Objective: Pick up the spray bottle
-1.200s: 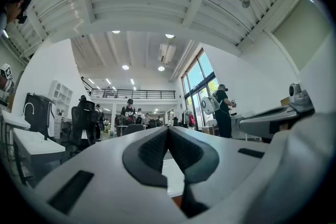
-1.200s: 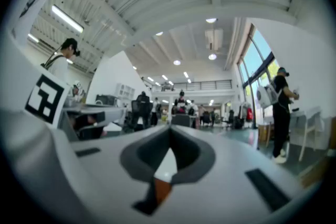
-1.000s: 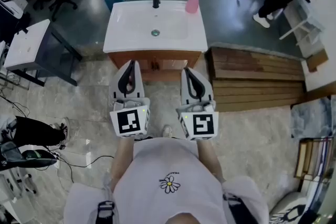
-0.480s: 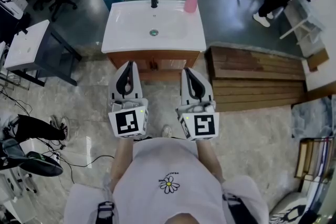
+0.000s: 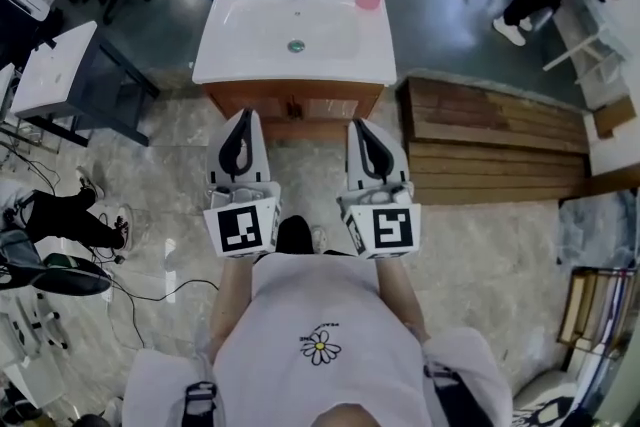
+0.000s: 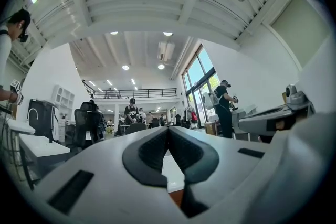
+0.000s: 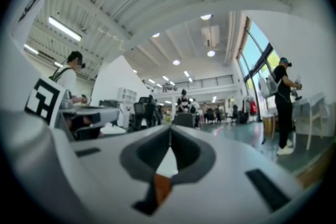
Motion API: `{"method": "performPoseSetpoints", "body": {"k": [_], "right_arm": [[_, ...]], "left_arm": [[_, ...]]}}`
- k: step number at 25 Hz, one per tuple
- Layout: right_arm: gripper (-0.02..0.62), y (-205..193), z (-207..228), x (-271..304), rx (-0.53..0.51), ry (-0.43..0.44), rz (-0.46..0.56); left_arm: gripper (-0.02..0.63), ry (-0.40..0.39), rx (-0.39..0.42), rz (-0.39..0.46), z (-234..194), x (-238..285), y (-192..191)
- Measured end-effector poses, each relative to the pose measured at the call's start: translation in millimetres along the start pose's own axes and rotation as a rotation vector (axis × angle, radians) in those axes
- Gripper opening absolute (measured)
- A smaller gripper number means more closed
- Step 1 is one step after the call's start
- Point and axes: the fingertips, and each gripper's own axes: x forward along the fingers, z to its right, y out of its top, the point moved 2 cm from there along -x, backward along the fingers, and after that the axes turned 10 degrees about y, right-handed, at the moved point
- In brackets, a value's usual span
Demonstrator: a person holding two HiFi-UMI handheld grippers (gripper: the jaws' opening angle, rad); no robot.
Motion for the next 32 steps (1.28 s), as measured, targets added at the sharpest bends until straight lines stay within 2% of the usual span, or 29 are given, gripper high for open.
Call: {"method": "performPoseSetpoints", "body": {"k": [4,9,20,32], "right_arm": [[0.029,-1,-5,1,0.023,0.031,-0.006],[0.029,-3,-6,0,0.023,0.053,-0.003],[0.029,0,9,20,-0.033,0.049,0.007],[0.031,-25,21,62,-0.018,0.043,-0.051]], "left_arm": [[0.018,0.020,0.004,-0.018,-4,-3,0],[0.018,0.022,0.004,0.000,-1,6,-1],[0.020,-0.009,-0.024,0.086,5,46,6],[0.020,-0.003,-0.070,0.050,-9,92,-19]]}}
